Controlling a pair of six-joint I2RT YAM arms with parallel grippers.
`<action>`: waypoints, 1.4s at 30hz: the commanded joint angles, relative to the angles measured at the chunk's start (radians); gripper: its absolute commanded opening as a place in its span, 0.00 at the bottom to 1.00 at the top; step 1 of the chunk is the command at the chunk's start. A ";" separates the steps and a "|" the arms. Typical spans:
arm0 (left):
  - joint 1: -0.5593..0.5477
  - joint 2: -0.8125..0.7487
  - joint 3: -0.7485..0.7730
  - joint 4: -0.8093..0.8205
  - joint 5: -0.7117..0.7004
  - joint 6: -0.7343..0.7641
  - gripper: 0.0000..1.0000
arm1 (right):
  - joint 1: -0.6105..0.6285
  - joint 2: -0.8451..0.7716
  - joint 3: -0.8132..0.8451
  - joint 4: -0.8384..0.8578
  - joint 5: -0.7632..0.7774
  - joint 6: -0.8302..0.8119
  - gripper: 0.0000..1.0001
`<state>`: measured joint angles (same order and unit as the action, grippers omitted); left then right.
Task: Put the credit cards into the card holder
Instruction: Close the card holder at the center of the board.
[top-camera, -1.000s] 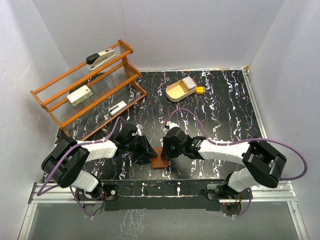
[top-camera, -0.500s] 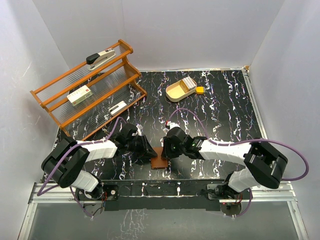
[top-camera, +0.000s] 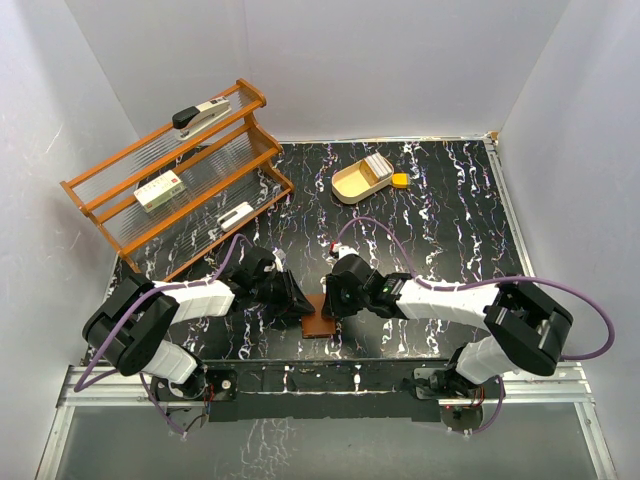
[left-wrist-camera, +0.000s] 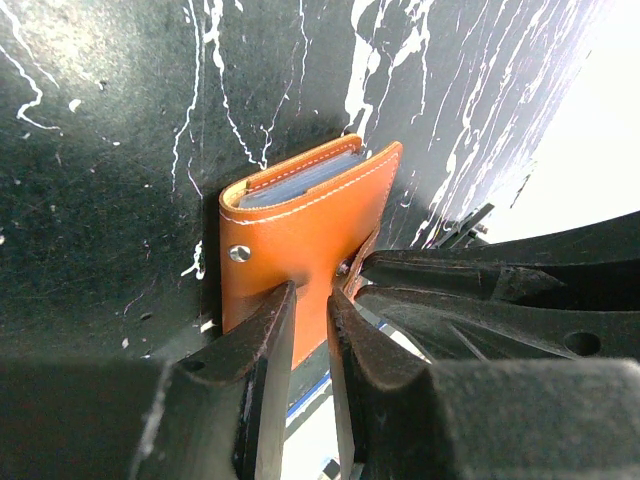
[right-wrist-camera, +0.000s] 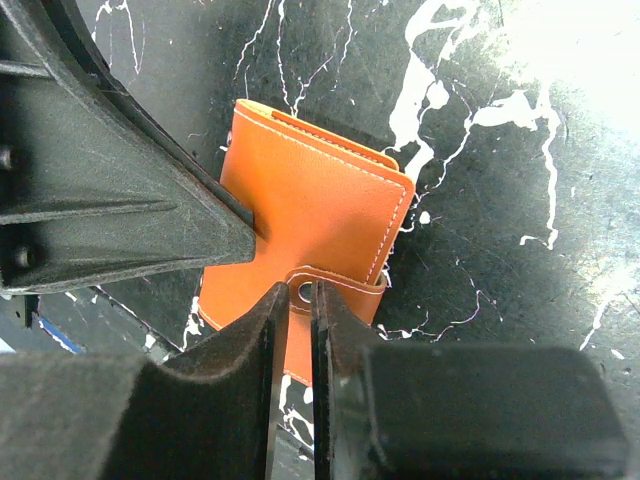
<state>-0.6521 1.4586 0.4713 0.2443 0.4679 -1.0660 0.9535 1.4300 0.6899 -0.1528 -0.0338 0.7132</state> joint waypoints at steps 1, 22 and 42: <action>-0.015 0.014 -0.009 -0.142 -0.061 0.039 0.20 | -0.001 0.006 0.007 0.044 -0.006 0.005 0.13; -0.023 0.010 -0.025 -0.126 -0.067 0.022 0.21 | 0.003 0.020 -0.005 0.097 -0.014 0.049 0.12; -0.033 0.006 -0.031 -0.115 -0.070 0.009 0.21 | 0.057 0.093 0.045 -0.110 0.095 -0.017 0.04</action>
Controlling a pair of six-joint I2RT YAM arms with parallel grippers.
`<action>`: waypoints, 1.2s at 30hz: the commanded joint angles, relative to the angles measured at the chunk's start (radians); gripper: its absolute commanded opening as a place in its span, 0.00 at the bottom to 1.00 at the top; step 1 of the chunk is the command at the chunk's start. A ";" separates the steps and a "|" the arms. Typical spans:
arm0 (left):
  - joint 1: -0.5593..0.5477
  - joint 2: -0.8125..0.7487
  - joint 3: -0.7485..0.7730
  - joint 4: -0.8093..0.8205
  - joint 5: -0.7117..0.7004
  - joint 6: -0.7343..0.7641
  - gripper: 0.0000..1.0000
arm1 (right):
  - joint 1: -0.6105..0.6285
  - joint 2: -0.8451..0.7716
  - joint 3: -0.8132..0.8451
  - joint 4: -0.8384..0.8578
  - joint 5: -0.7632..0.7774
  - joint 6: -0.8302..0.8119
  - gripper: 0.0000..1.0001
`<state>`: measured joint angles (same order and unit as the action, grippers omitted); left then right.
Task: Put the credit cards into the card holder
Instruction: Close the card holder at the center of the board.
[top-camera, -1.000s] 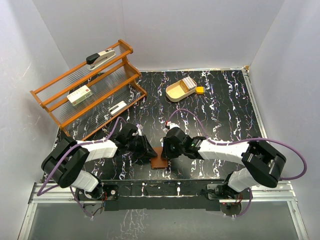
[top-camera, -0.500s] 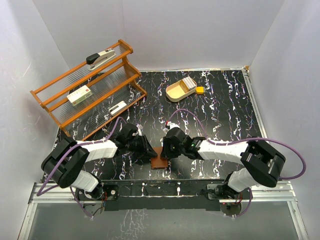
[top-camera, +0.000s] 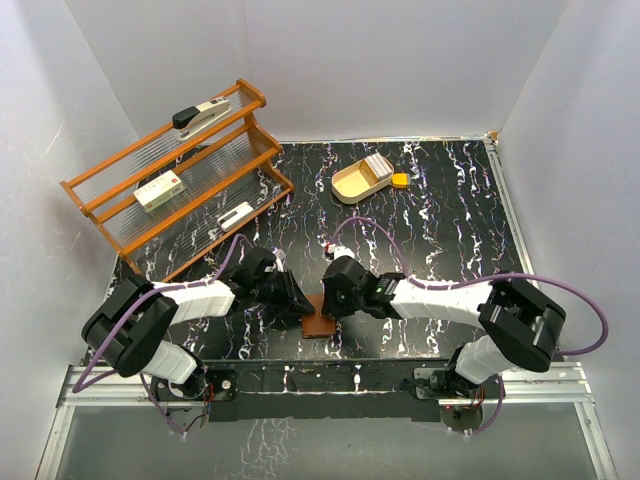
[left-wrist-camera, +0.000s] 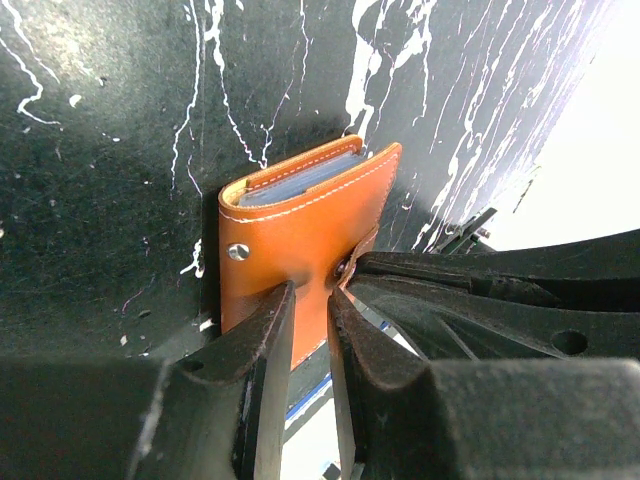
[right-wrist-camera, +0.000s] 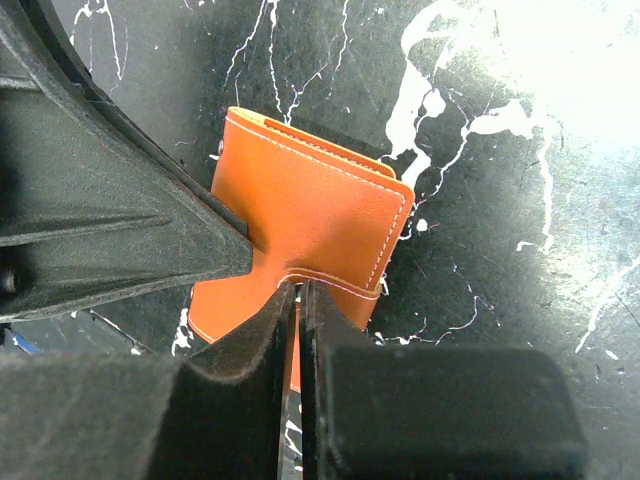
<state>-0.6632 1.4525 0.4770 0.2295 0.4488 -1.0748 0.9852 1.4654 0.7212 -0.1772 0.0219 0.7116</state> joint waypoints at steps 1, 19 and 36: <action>-0.022 0.011 -0.037 -0.099 -0.051 0.018 0.21 | 0.026 0.063 0.016 -0.097 0.046 -0.013 0.04; -0.024 -0.024 -0.027 -0.138 -0.071 0.017 0.22 | 0.041 0.215 0.027 -0.245 0.102 0.004 0.05; -0.012 -0.584 0.220 -0.724 -0.513 0.145 0.54 | 0.050 0.014 0.154 -0.218 0.181 -0.034 0.14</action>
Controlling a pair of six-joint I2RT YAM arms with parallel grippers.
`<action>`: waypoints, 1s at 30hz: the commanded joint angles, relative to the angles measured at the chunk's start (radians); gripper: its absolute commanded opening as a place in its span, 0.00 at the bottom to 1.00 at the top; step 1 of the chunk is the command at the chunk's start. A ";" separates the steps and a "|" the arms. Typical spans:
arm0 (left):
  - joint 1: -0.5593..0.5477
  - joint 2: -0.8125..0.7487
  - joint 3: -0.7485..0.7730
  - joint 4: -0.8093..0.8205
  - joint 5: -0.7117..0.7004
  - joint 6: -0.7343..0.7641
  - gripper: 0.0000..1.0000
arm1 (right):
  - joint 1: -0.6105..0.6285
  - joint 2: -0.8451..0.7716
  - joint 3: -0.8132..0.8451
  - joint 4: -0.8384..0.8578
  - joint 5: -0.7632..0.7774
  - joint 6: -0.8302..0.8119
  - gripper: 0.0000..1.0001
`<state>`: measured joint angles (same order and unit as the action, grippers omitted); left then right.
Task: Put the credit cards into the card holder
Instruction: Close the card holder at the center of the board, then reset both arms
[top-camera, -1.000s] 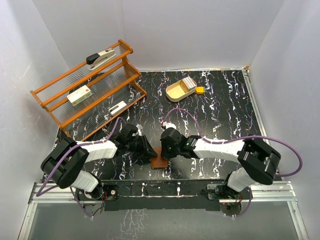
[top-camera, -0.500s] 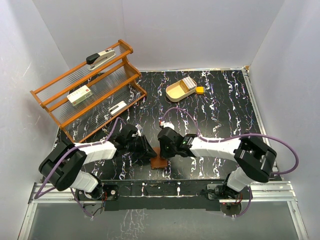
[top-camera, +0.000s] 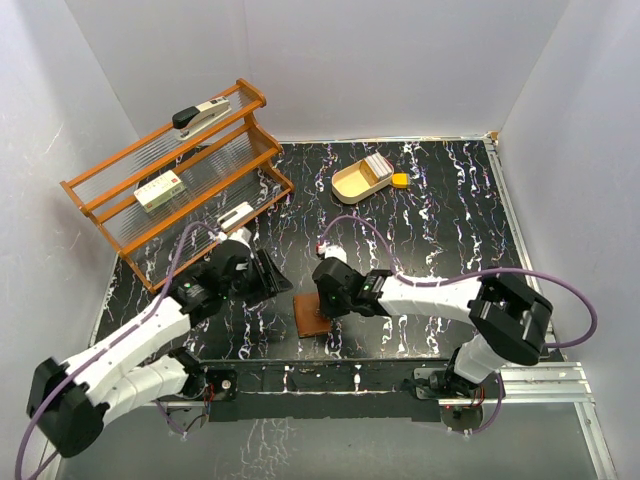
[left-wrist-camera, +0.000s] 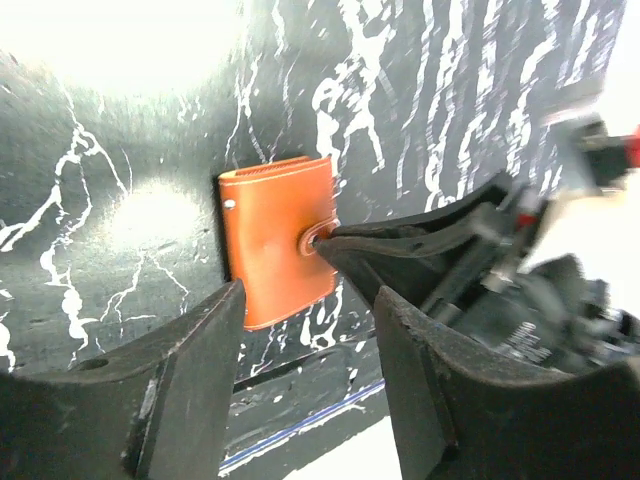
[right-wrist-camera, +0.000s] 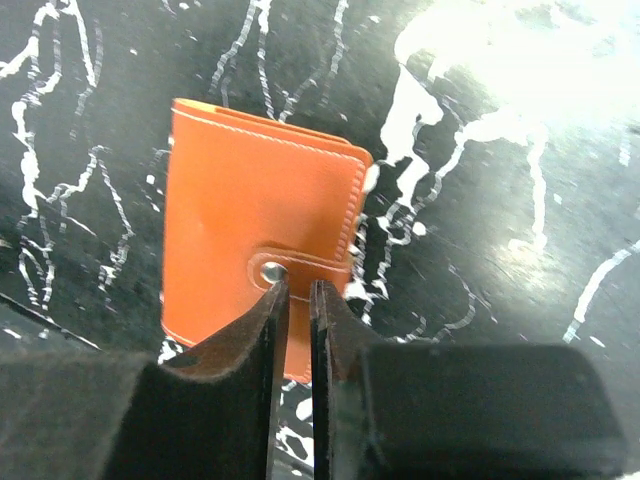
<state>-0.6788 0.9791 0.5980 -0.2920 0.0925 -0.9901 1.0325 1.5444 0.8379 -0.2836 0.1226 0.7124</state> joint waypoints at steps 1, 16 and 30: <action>0.004 -0.132 0.128 -0.236 -0.174 0.079 0.56 | 0.003 -0.093 0.053 -0.130 0.089 -0.036 0.16; 0.004 -0.219 0.696 -0.616 -0.333 0.213 0.99 | 0.003 -0.539 0.366 -0.366 0.296 -0.104 0.98; 0.004 -0.367 0.672 -0.523 -0.258 0.268 0.99 | 0.003 -0.756 0.311 -0.348 0.376 -0.015 0.98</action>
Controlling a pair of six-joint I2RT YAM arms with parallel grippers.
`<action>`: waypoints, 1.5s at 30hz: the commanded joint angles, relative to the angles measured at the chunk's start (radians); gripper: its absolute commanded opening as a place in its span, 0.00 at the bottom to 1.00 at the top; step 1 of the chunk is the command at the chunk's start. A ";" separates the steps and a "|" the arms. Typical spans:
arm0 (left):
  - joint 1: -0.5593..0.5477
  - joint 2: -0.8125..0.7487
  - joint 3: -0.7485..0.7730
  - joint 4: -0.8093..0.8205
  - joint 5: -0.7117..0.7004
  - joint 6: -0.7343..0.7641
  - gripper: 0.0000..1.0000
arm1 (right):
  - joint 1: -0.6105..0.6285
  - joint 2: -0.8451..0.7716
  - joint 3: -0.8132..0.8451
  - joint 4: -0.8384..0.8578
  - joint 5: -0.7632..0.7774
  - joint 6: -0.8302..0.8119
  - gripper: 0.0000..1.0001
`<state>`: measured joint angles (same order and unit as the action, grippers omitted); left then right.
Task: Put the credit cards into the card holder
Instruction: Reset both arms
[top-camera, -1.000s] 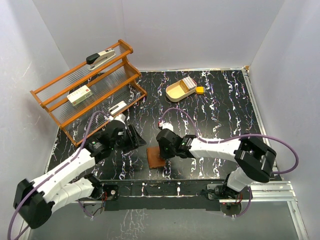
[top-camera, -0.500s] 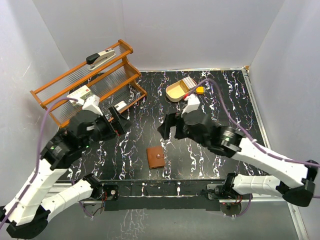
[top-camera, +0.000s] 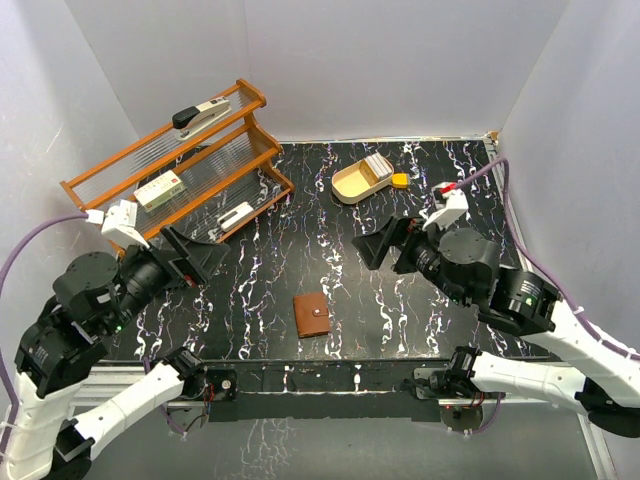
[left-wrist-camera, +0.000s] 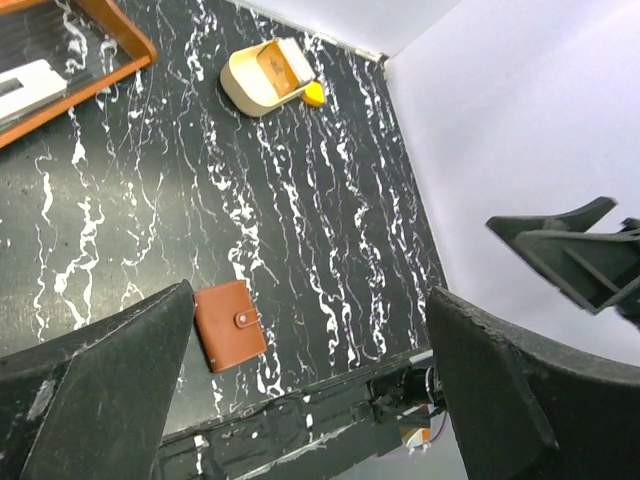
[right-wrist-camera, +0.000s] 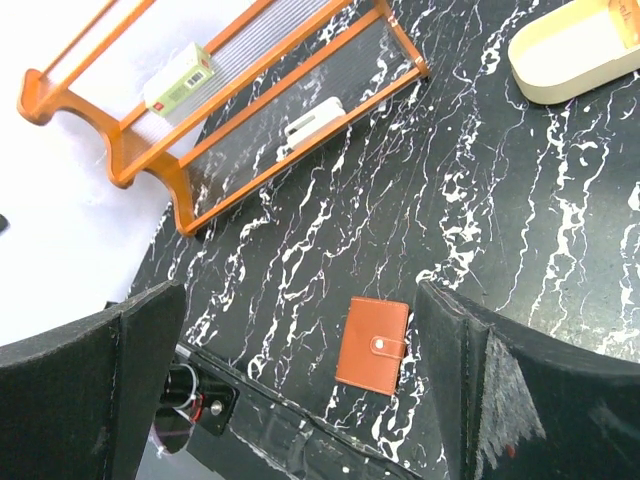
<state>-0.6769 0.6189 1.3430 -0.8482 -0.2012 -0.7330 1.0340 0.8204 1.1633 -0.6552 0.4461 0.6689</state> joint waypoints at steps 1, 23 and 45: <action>0.002 -0.016 -0.100 0.044 0.046 0.007 0.99 | 0.001 -0.037 -0.024 0.030 0.047 0.028 0.98; 0.002 -0.063 -0.252 0.112 0.042 -0.004 0.99 | 0.001 -0.108 -0.135 0.077 0.017 0.037 0.98; 0.002 -0.041 -0.355 0.189 0.035 -0.047 0.99 | 0.001 -0.070 -0.161 0.066 0.002 0.068 0.98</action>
